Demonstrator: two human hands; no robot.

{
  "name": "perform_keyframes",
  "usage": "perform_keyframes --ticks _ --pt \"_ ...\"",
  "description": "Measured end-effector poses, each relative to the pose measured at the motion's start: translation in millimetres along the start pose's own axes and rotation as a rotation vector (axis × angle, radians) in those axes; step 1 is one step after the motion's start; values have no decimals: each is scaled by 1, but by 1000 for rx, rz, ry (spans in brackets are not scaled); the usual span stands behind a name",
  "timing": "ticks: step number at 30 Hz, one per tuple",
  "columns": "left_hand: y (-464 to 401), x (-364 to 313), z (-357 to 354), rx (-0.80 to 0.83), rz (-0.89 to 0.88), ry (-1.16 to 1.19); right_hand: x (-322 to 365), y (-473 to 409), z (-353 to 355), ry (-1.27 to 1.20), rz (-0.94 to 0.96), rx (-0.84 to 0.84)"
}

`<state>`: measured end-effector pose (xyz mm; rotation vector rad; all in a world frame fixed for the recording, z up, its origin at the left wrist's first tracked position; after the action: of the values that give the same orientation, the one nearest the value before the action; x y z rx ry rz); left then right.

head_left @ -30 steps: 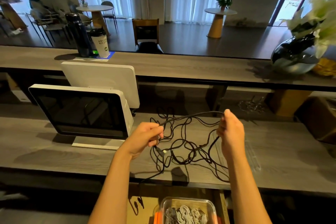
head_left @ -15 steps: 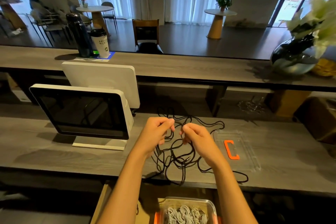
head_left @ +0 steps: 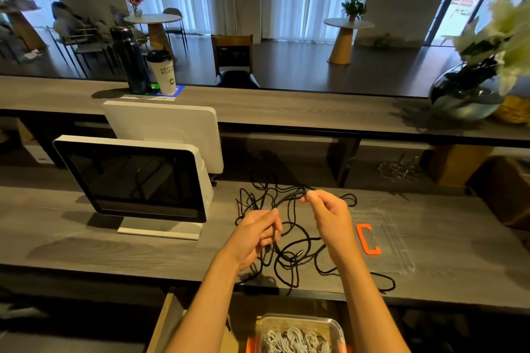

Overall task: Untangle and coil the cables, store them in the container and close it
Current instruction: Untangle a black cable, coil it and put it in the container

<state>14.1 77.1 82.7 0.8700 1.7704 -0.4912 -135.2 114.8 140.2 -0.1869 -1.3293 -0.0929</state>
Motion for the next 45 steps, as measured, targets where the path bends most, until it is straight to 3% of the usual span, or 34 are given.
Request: perform_keyframes --ticks 4,9,14,17,19,23,26,30,34,38,42,45 --pt "2 2 7 -158 -52 74 -4 -1 -3 -24 -23 5" --pt "10 -24 22 -417 -278 167 -14 -3 -18 -36 -72 145" --pt "22 -51 41 -463 -572 746 -24 2 -22 -14 -104 272" --pt "34 -67 51 -485 -643 929 -28 4 -22 6 -94 334" --pt "42 -71 60 -585 -571 777 -23 5 -23 22 -69 352" --pt "54 -86 62 -821 -305 -248 -6 3 -27 87 6 368" --pt "33 -81 41 -696 -47 -767 11 1 -29 91 68 322" --pt "8 -49 13 -384 233 -861 20 -3 -27 71 106 226" --pt "0 -32 -9 -105 262 -732 7 -4 -20 49 60 130" --pt "-4 -19 -28 196 289 -768 1 -5 -17 47 27 111" --pt "1 -21 -29 214 252 -545 -3 -4 -12 -54 -5 89" --pt "6 -40 1 -120 128 -446 -13 -2 -6 -94 -76 87"
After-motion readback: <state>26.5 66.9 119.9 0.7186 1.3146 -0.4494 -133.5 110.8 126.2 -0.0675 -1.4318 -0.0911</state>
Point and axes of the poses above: each hand's wrist, its own y-axis away from the middle knuckle, its own z-axis out of the back of the hand, x = y × z, the point moved 8 cm from there along -y, towards the middle knuckle, and after that the axes turned 14 degrees about x, right-handed, at the moved point
